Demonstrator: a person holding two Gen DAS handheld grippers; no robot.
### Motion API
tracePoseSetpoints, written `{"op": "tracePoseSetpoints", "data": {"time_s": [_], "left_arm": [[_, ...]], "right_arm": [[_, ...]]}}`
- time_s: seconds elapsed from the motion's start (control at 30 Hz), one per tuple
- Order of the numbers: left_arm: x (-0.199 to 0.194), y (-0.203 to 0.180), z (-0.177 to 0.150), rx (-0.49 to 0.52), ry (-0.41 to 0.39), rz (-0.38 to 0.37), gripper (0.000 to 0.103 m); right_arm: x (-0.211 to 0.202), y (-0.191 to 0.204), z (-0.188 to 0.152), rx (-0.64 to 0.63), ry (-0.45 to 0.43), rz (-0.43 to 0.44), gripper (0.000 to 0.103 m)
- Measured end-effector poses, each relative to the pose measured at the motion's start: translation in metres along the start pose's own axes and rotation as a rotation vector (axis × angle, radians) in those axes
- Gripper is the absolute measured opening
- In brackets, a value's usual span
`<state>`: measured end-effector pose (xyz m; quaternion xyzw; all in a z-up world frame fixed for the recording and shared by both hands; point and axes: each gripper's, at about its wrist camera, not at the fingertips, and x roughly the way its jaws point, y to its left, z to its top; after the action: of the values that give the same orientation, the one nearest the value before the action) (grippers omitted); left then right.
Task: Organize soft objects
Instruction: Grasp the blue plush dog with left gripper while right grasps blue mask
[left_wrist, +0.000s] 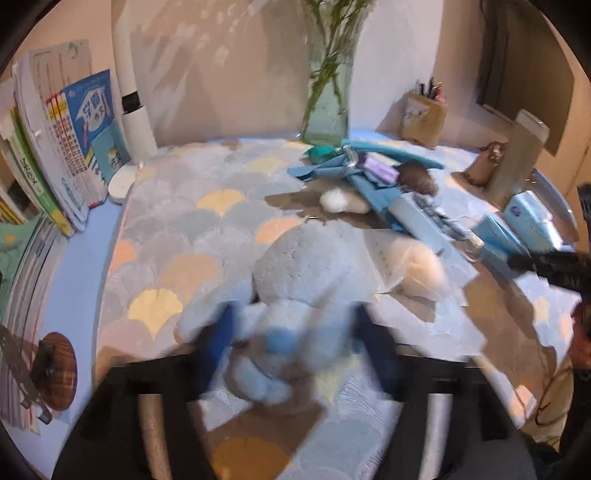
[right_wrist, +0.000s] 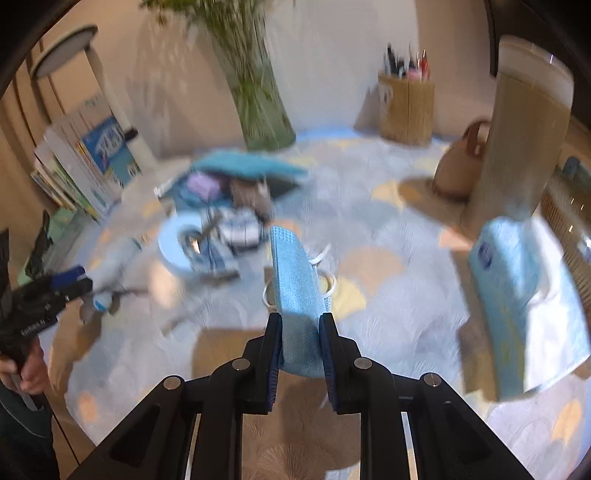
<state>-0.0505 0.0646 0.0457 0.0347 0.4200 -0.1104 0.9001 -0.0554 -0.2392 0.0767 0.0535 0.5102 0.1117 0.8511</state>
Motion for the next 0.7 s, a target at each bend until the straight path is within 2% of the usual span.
{"op": "tracePoseSetpoints", "data": {"time_s": [0.07, 0.13, 0.17, 0.2, 0.27, 0.3, 0.33, 0.43, 0.5, 0.63, 0.7], "left_arm": [[0.007, -0.001, -0.001, 0.014, -0.004, 0.003, 0.089], [0.016, -0.003, -0.004, 0.017, 0.026, -0.016, 0.089], [0.021, -0.004, -0.005, 0.015, 0.04, -0.028, 0.089], [0.026, -0.006, -0.007, 0.013, 0.054, -0.046, 0.089], [0.031, -0.01, -0.012, 0.016, 0.049, -0.048, 0.089], [0.032, -0.01, -0.015, 0.012, 0.036, -0.046, 0.084], [0.033, -0.009, -0.018, 0.002, 0.021, -0.051, 0.073], [0.024, 0.0, -0.021, -0.04, -0.019, -0.09, 0.06], [0.017, 0.007, -0.024, -0.077, -0.038, -0.119, 0.059], [-0.003, 0.02, -0.033, -0.137, -0.078, -0.128, 0.059], [-0.012, 0.025, -0.034, -0.169, -0.098, -0.165, 0.059]], "right_arm": [[0.009, -0.005, -0.006, 0.012, 0.043, 0.025, 0.022], [0.012, -0.008, -0.013, 0.021, 0.065, 0.048, 0.026], [0.011, -0.007, -0.015, 0.017, 0.064, 0.046, 0.033], [0.009, -0.007, -0.017, 0.01, 0.058, 0.036, 0.053], [0.003, -0.008, -0.019, 0.006, 0.036, 0.019, 0.073], [-0.002, -0.009, -0.02, 0.004, 0.017, 0.027, 0.073], [-0.004, -0.009, -0.02, 0.004, 0.013, 0.036, 0.073], [-0.004, -0.009, -0.018, 0.009, 0.012, 0.046, 0.074], [0.002, -0.009, -0.017, 0.022, 0.023, 0.055, 0.076], [0.02, -0.01, -0.017, 0.071, 0.055, 0.114, 0.076], [0.024, -0.007, -0.018, 0.083, 0.03, 0.1, 0.077]]}}
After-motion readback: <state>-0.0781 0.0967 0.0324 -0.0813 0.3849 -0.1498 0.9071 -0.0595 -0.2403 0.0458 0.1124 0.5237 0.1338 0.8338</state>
